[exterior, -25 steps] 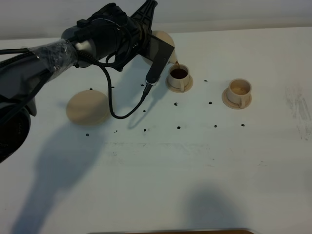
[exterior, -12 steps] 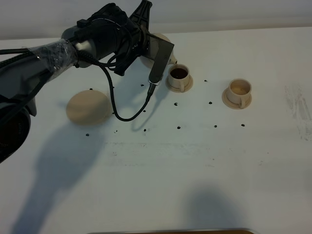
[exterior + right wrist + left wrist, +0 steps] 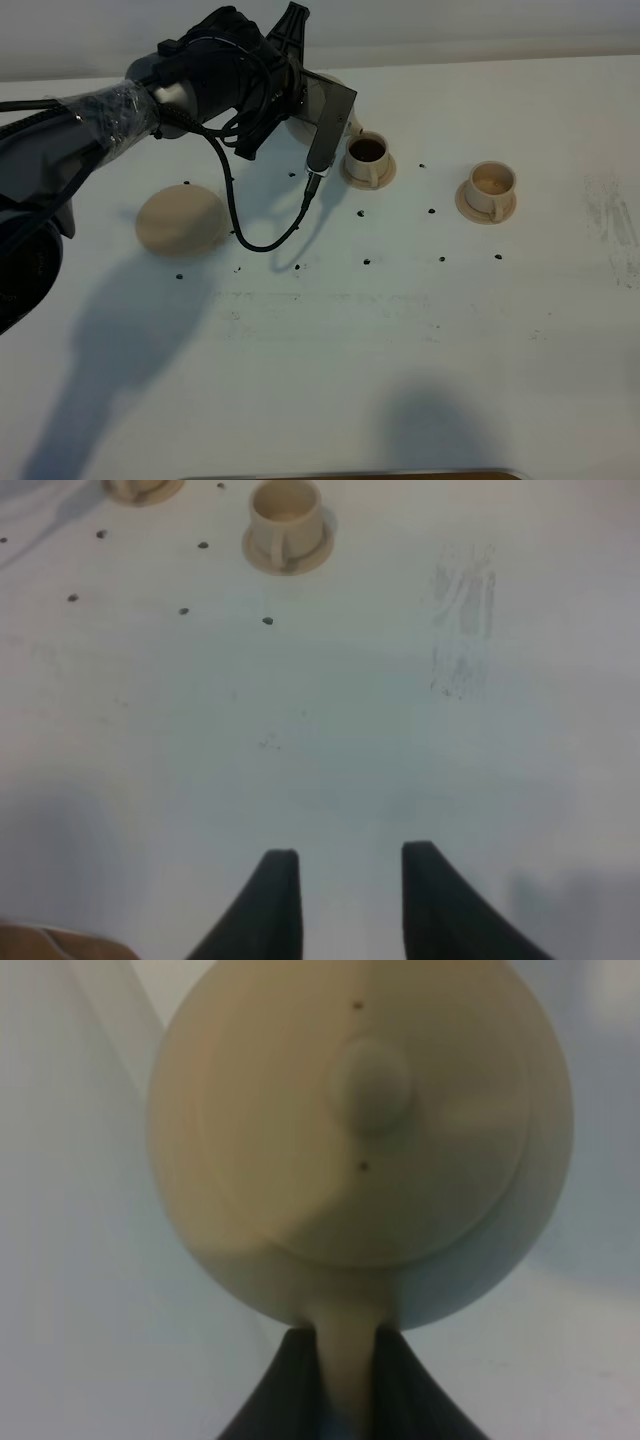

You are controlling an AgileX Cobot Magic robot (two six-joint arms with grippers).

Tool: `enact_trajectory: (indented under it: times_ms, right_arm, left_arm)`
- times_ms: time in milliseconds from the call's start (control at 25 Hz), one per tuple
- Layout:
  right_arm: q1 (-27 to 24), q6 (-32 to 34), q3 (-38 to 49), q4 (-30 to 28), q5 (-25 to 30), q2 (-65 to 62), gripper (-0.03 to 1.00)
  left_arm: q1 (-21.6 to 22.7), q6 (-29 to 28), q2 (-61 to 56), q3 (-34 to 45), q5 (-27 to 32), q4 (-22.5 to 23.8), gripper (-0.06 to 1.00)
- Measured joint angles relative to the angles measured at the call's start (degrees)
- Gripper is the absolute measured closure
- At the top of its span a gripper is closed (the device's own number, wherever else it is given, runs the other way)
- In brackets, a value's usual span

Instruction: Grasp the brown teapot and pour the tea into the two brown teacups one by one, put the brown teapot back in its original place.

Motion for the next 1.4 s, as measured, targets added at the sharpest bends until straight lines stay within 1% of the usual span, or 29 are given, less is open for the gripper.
enact_trajectory:
  times_ms: [280, 600, 720, 920, 1160, 1400]
  right_arm:
    - [0.0, 0.0, 0.0, 0.0, 0.0, 0.0, 0.73]
    - [0.0, 0.0, 0.0, 0.0, 0.0, 0.0, 0.73]
    - [0.0, 0.0, 0.0, 0.0, 0.0, 0.0, 0.73]
    - [0.0, 0.0, 0.0, 0.0, 0.0, 0.0, 0.73]
    - [0.0, 0.0, 0.0, 0.0, 0.0, 0.0, 0.73]
    - [0.0, 0.0, 0.0, 0.0, 0.0, 0.0, 0.73]
  left_arm:
    - [0.0, -1.6, 0.0, 0.0, 0.3, -1.5, 0.78]
    - [0.0, -12.2, 0.0, 0.0, 0.4, -1.7, 0.78]
    - [0.0, -16.1, 0.0, 0.0, 0.4, -3.3, 0.78]
    - [0.0, -19.5, -1.5, 0.0, 2.5, -8.6, 0.78]
    - [0.0, -26.3, -5.5, 0.0, 9.6, -14.4, 0.78]
    - [0.2, -36.9, -8.7, 0.0, 20.0, -20.5, 0.78]
